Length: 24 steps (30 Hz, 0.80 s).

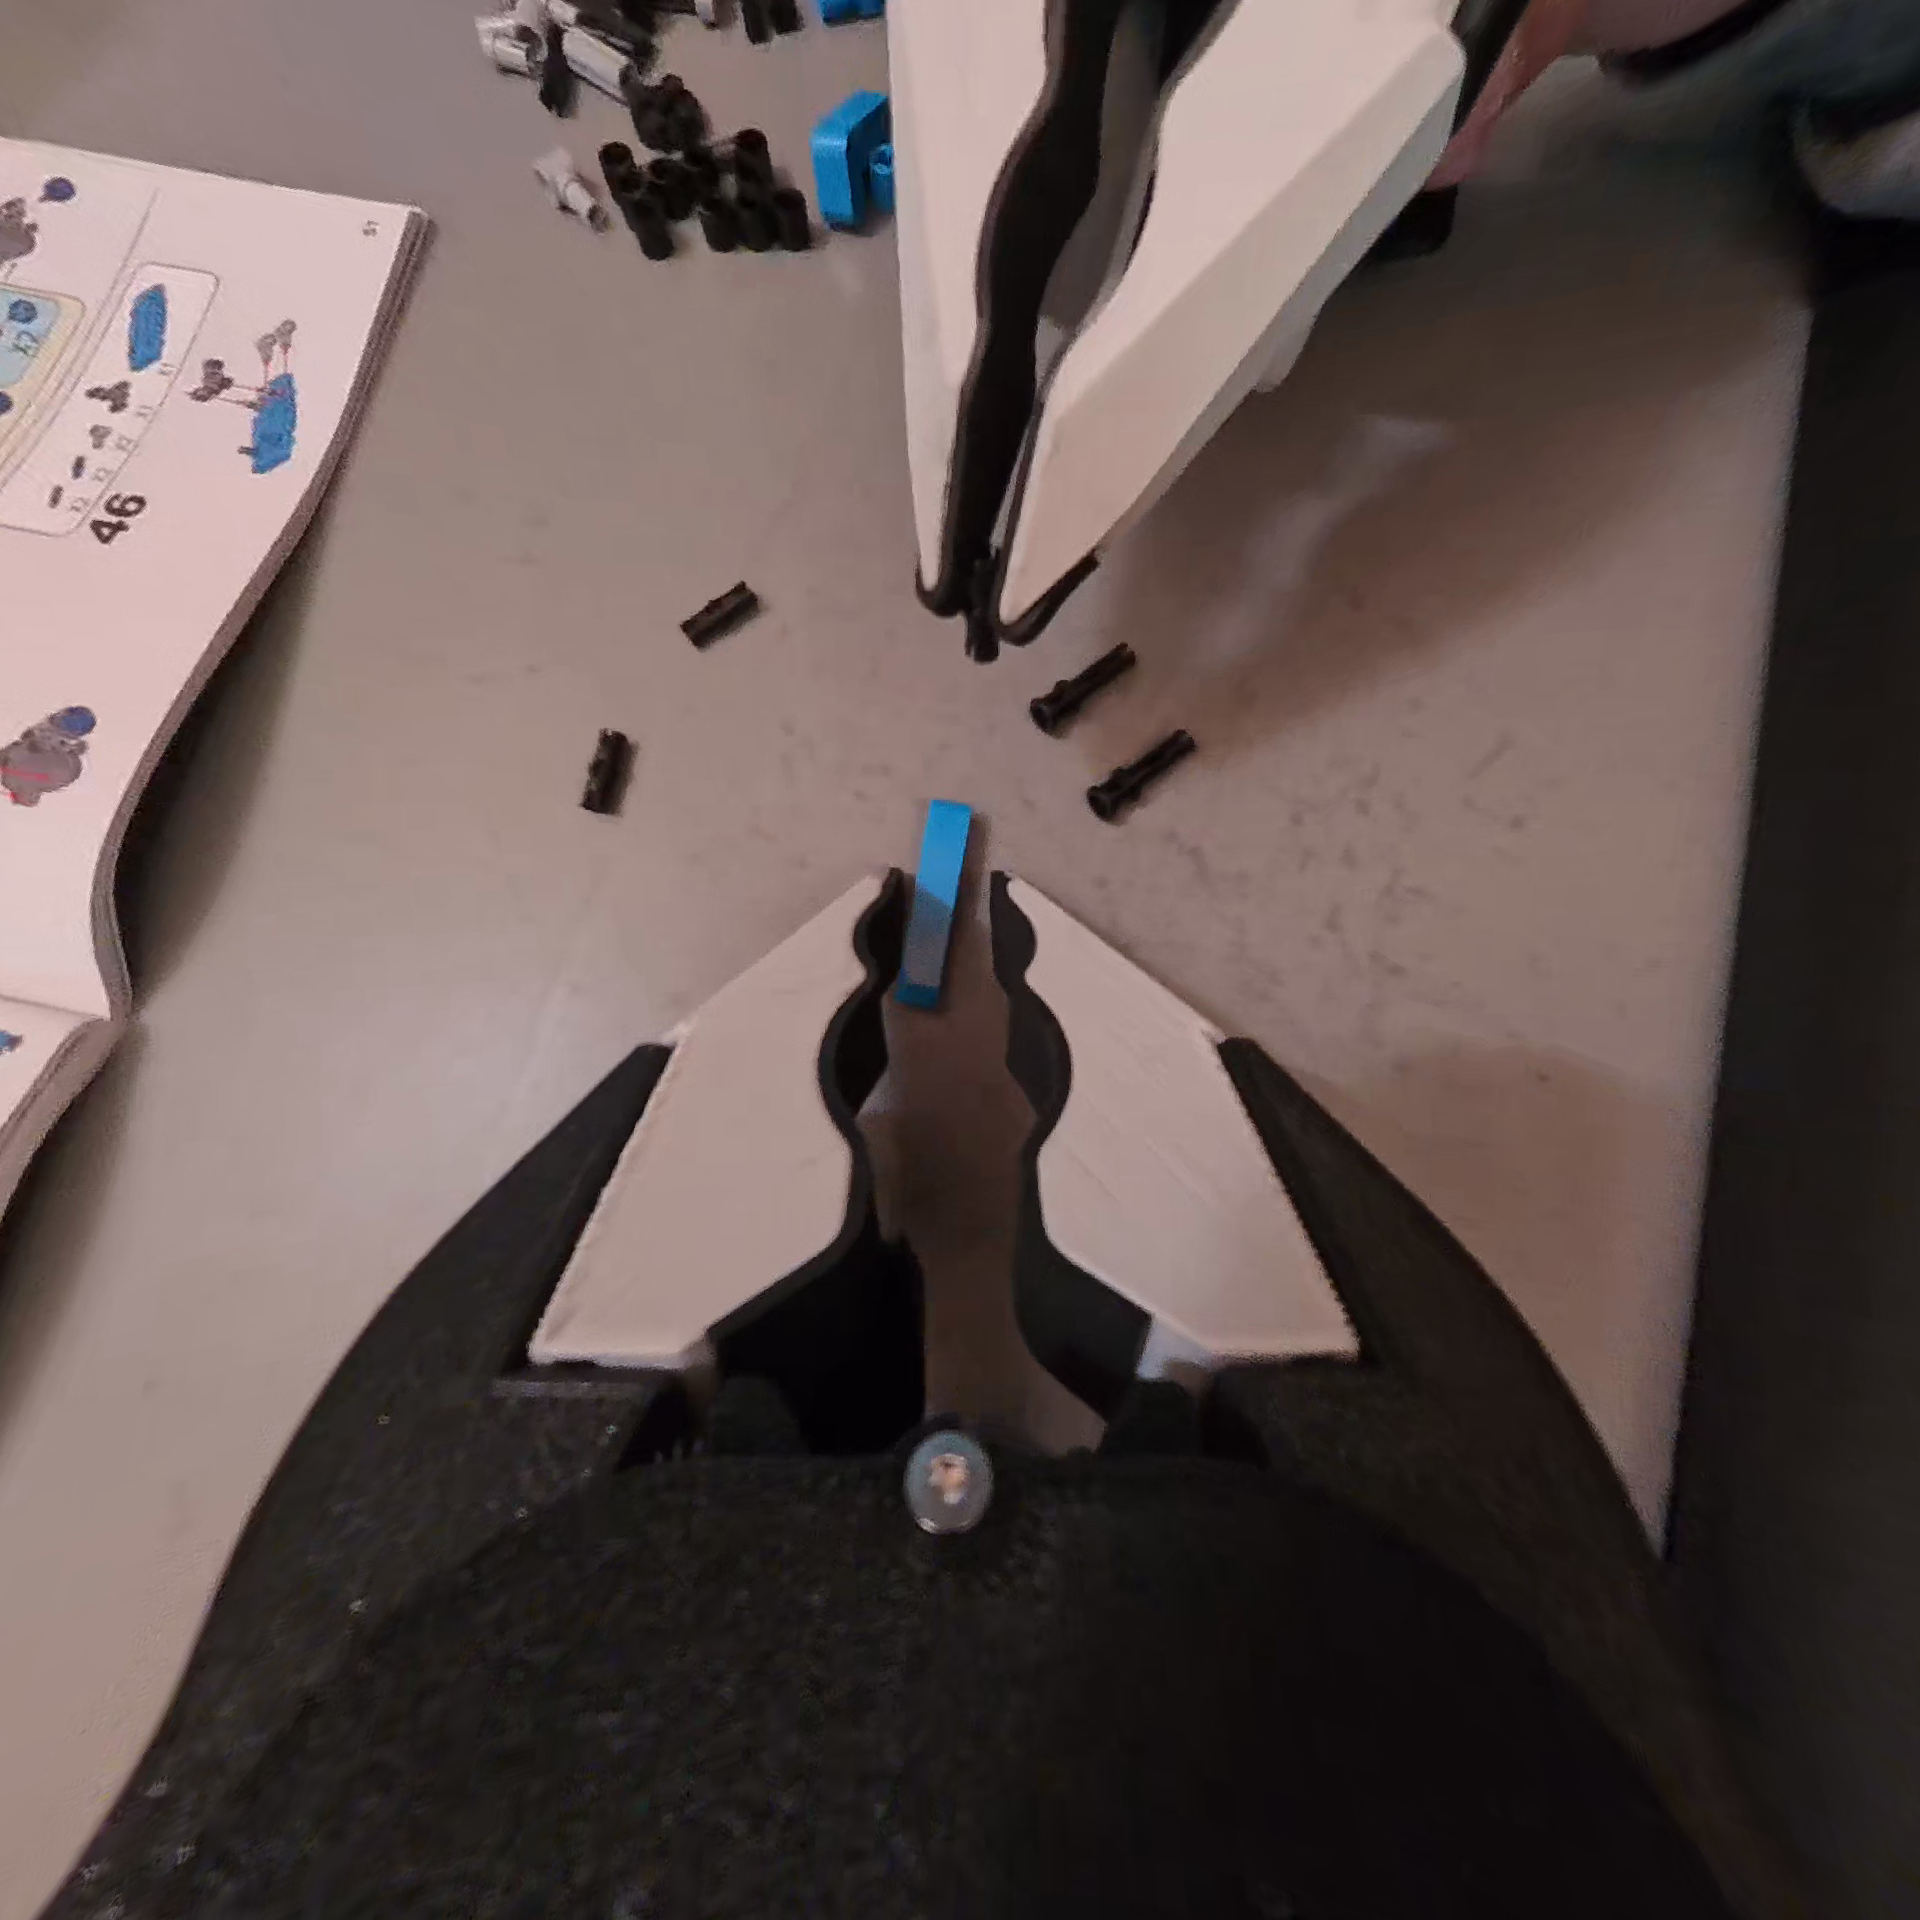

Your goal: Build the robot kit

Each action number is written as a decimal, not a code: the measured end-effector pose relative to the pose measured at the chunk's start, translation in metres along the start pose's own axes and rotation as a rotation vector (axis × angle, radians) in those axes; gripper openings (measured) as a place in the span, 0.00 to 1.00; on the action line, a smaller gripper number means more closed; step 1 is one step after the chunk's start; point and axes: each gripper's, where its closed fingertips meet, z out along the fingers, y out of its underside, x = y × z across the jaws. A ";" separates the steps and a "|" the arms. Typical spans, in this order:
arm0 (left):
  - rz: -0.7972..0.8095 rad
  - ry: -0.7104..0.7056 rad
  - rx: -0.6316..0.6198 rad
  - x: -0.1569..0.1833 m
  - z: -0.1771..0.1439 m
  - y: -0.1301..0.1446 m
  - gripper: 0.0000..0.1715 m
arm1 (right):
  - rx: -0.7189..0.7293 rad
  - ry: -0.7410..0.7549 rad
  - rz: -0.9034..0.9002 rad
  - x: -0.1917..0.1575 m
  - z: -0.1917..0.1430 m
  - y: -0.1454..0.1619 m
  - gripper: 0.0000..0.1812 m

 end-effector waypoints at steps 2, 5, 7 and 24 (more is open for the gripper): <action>-0.008 -0.015 -0.016 0.000 0.000 0.000 0.09 | 0.019 -0.014 0.021 -0.001 0.000 -0.003 0.02; 0.014 -0.036 -0.074 0.003 -0.001 0.001 0.04 | 0.086 -0.058 0.073 -0.001 -0.006 -0.011 0.02; -0.009 -0.078 -0.083 -0.001 -0.002 -0.001 0.04 | 0.164 -0.112 0.119 -0.004 -0.014 -0.022 0.02; -0.689 0.401 0.755 0.003 -0.079 -0.090 0.04 | 0.374 0.195 -0.345 -0.025 -0.035 -0.074 0.02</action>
